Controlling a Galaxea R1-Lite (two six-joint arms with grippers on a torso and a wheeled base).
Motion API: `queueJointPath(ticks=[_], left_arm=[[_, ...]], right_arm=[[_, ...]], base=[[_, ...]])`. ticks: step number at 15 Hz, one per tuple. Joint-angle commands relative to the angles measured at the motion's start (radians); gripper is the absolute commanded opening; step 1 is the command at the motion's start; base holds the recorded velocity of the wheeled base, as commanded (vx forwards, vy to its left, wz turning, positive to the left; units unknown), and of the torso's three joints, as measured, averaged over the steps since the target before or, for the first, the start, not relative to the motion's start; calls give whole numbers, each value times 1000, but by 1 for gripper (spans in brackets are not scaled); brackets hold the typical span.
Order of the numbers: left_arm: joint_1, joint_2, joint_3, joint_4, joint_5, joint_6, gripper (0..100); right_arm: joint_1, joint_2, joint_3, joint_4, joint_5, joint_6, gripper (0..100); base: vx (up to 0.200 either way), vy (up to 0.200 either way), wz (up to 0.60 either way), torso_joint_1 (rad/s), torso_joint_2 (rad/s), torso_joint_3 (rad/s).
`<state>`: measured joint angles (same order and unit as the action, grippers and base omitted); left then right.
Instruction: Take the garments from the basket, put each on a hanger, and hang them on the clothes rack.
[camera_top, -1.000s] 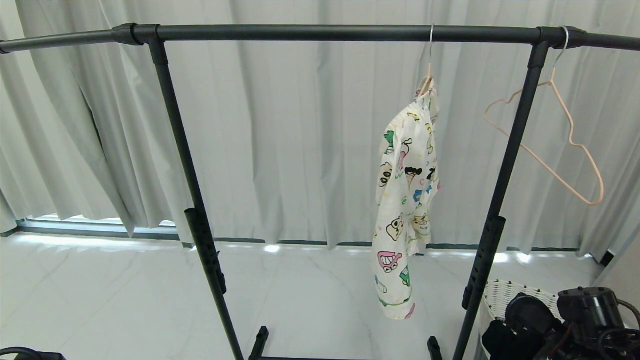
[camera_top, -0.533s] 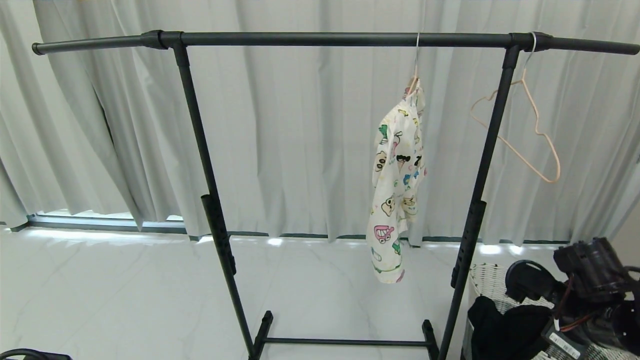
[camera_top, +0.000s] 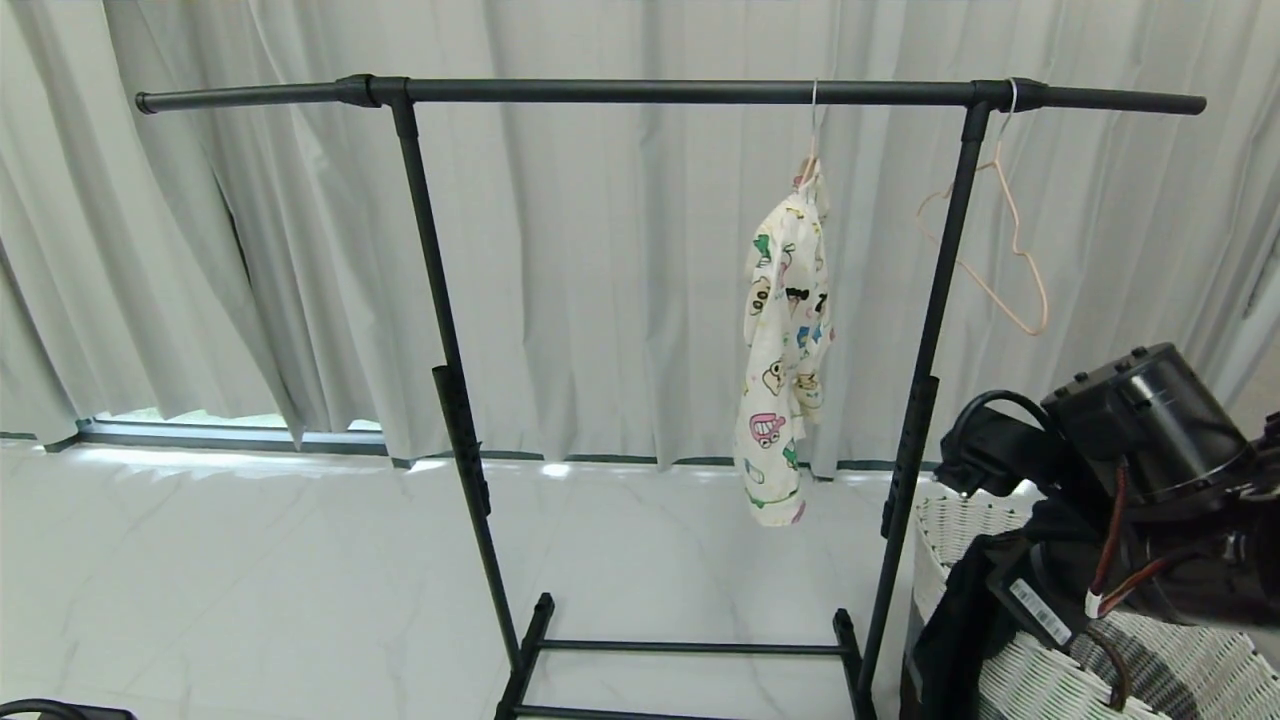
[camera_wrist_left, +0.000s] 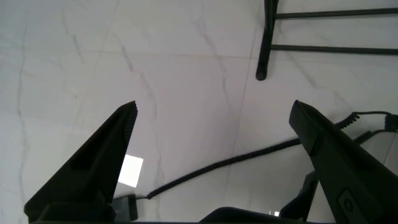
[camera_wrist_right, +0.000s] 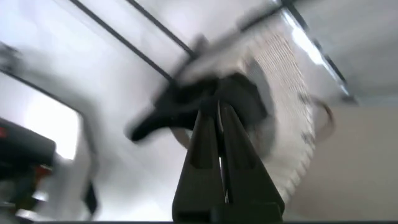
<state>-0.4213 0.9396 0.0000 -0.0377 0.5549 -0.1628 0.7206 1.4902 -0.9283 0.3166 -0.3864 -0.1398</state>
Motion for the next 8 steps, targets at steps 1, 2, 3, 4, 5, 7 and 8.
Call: queueJointPath(ticks=[1,2,3,4,5,7,8], left_arm=[[-7,-24,0,1,-1,8,100],[-16,-38,0,1,-1,19,100],[-91,-91,0,1,-12,80,100],[-139,-128,0,1,-21,135,100],[-157,-150,0,1,-38,178,100],[-159,-165,-91,-18,-150,190,100],[-154,-139,-190,-34,-204,190,100]], right_arm=[[94,42,-86,6,26,32,0],[106,48,-101,6,32,37,0],[146,71,-152,6,40,54,0],[169,84,-182,6,43,69,0],[186,97,-211,6,52,83,0],[206,116,-256,6,73,92,0],[209,119,-270,6,84,94,0]], base=[[0,0,0,0,0,0],[0,0,0,0,0,0],[0,0,0,0,0,0],[0,0,0,0,0,0],[0,0,0,0,0,0],[0,0,0,0,0,0],[0,0,0,0,0,0]])
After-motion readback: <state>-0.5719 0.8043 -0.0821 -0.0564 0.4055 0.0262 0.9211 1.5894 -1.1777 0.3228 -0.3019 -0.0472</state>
